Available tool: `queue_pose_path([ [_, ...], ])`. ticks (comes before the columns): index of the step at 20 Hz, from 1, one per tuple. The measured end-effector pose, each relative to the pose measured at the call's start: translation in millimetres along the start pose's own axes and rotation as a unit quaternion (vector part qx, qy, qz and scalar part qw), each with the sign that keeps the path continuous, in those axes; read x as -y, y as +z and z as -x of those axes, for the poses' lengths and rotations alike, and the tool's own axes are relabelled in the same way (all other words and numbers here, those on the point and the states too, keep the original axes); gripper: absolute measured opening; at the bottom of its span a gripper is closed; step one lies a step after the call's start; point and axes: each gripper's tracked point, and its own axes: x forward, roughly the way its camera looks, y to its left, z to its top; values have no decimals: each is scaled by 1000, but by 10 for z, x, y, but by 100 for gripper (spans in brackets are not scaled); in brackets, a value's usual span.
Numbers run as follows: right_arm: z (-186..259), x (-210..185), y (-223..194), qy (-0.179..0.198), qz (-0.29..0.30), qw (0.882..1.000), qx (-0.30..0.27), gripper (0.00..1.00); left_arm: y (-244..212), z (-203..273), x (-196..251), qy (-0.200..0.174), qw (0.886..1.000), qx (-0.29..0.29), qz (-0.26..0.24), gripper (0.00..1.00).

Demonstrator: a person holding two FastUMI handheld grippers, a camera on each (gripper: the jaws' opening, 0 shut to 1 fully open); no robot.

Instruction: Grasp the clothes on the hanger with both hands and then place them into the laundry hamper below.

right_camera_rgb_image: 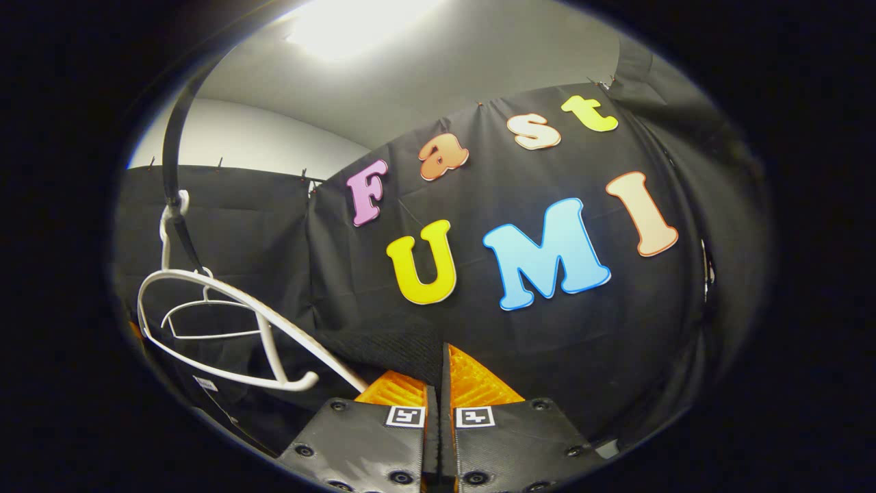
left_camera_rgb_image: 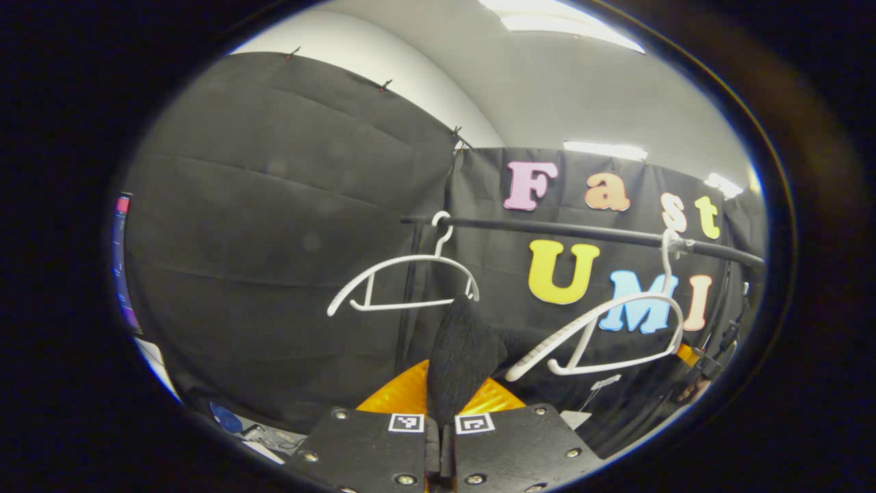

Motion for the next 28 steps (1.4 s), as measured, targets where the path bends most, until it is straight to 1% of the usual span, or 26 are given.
queue_pose_path([
  [1,-3,16,-106,-3,-11,1000,-14,2,-95,-11,3,-2,1000,-9,2,4],
  [2,12,66,-181,-9,-16,1000,-24,2,-198,-31,37,-3,1000,-17,1,2],
  [3,23,115,-240,-15,-14,999,-31,2,-286,-37,56,-3,1000,-24,-2,2],
  [4,49,148,-293,-19,-9,999,-36,0,-367,-23,84,-2,1000,-30,-5,2],
  [5,55,174,-327,-20,-2,999,-39,2,-431,-13,97,-2,999,-35,-7,2],
  [6,79,190,-365,-22,5,999,-42,2,-493,3,120,-4,999,-43,-5,1],
  [7,97,206,-398,-24,10,999,-45,0,-558,27,131,-4,999,-52,-3,2],
  [9,136,230,-481,-27,14,998,-54,2,-685,89,78,-2,997,-70,-7,2],
  [13,265,234,-721,-34,8,996,-84,2,-909,226,-86,-5,994,-96,-45,2],
  [14,320,238,-796,-37,13,995,-94,2,-974,287,-121,-3,993,-103,-57,3],
  [15,376,251,-866,-40,20,993,-106,2,-999,319,-155,1,993,-102,-66,2],
  [16,439,278,-934,-48,30,992,-116,2,-997,347,-142,-3,993,-96,-73,3],
  [17,515,305,-985,-56,38,990,-126,2,-1026,397,-126,-11,992,-97,-78,2],
  [18,606,303,-1031,-63,43,988,-134,0,-1092,435,-112,-19,991,-102,-81,4],
  [19,700,324,-1064,-73,46,986,-143,0,-1139,473,-108,-31,990,-111,-80,4],
  [20,805,353,-1097,-86,48,984,-151,2,-1206,496,-102,-46,988,-120,-82,2],
  [22,1044,375,-1146,-117,54,978,-163,2,-1251,506,-161,-75,985,-129,-91,4],
  [23,1166,376,-1176,-131,58,975,-168,0,-1289,477,-215,-89,982,-132,-97,4],
  [24,1304,346,-1231,-144,63,972,-175,2,-1329,458,-179,-104,980,-136,-102,4],
  [25,1422,316,-1274,-156,68,968,-182,3,-1364,483,-184,-121,977,-140,-105,4],
  [28,1741,163,-1313,-185,69,962,-187,3,-1508,454,-354,-164,966,-148,-132,4],
])
